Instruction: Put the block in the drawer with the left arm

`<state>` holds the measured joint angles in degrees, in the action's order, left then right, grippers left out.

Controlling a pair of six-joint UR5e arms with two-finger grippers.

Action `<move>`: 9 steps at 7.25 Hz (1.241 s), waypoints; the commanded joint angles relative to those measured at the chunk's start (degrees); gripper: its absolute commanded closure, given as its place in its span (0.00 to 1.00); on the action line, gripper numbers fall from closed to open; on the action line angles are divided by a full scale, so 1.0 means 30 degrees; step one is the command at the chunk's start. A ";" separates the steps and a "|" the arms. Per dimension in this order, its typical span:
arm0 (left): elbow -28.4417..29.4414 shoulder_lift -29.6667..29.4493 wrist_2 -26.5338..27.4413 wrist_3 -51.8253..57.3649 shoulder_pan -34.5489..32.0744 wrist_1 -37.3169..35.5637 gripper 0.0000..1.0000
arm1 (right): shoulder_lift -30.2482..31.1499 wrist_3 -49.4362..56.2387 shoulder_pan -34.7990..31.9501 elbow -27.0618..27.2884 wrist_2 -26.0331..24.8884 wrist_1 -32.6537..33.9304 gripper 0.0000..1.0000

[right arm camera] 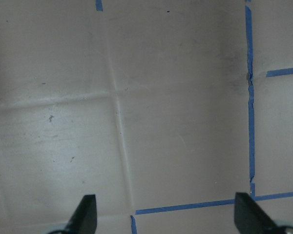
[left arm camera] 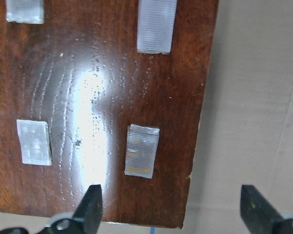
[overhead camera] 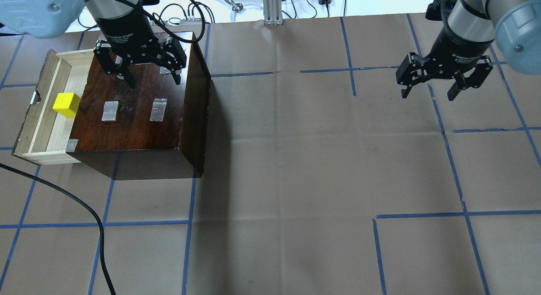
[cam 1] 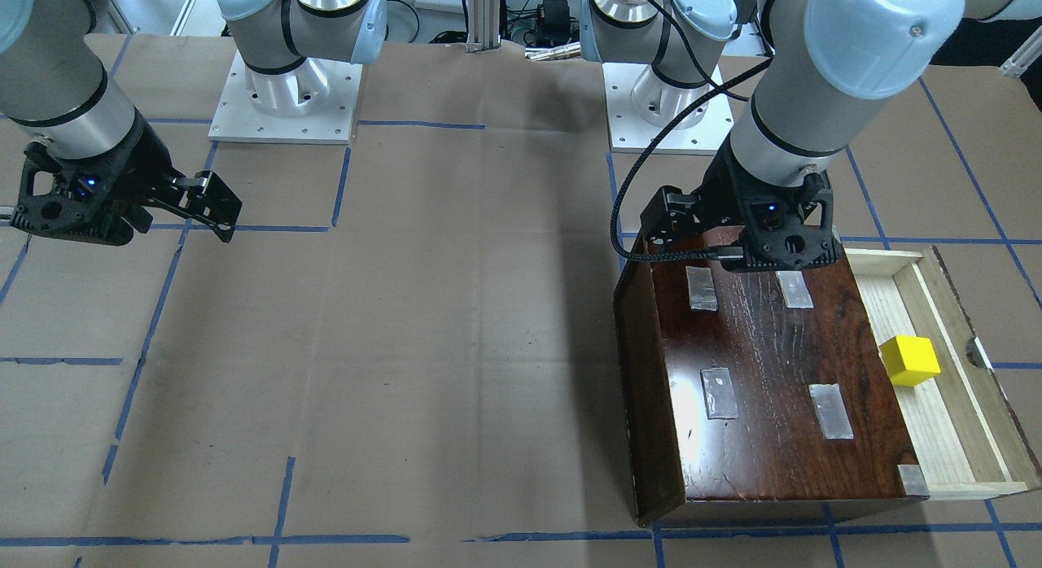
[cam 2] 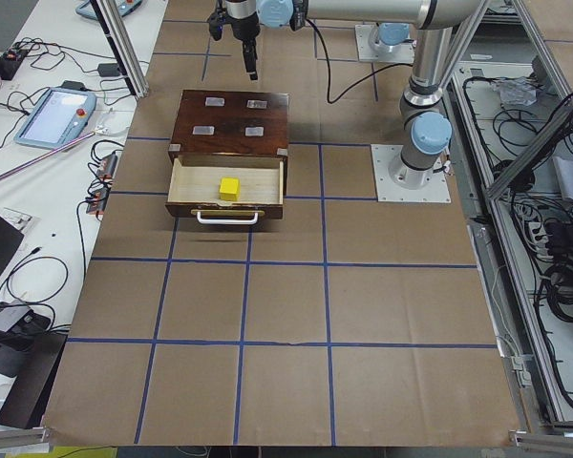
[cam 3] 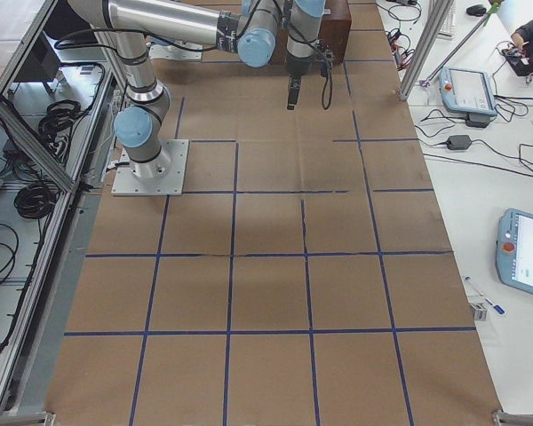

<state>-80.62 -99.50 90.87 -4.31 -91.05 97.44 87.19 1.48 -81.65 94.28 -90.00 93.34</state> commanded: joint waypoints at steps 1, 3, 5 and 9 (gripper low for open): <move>-0.1396 0.0851 0.0061 0.0117 0.0319 -0.0046 0.01 | 0.0000 -0.0023 0.0000 -0.0020 0.0000 0.0000 0.00; -0.1458 0.0504 -0.0055 0.0088 0.0320 -0.0250 0.01 | 0.0000 -0.0023 0.0000 0.0010 0.0000 0.0000 0.00; -0.1487 0.0035 -0.0026 0.0116 0.0379 -0.0979 0.01 | 0.0000 0.0006 0.0000 0.0009 0.0000 0.0000 0.00; -0.1545 0.0004 0.0091 0.0117 0.0320 -0.1014 0.01 | 0.0000 0.0006 0.0000 0.0009 0.0000 0.0000 0.00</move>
<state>-85.12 -99.40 91.05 -4.02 -90.07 94.42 87.17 1.46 -81.65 94.26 -90.00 93.34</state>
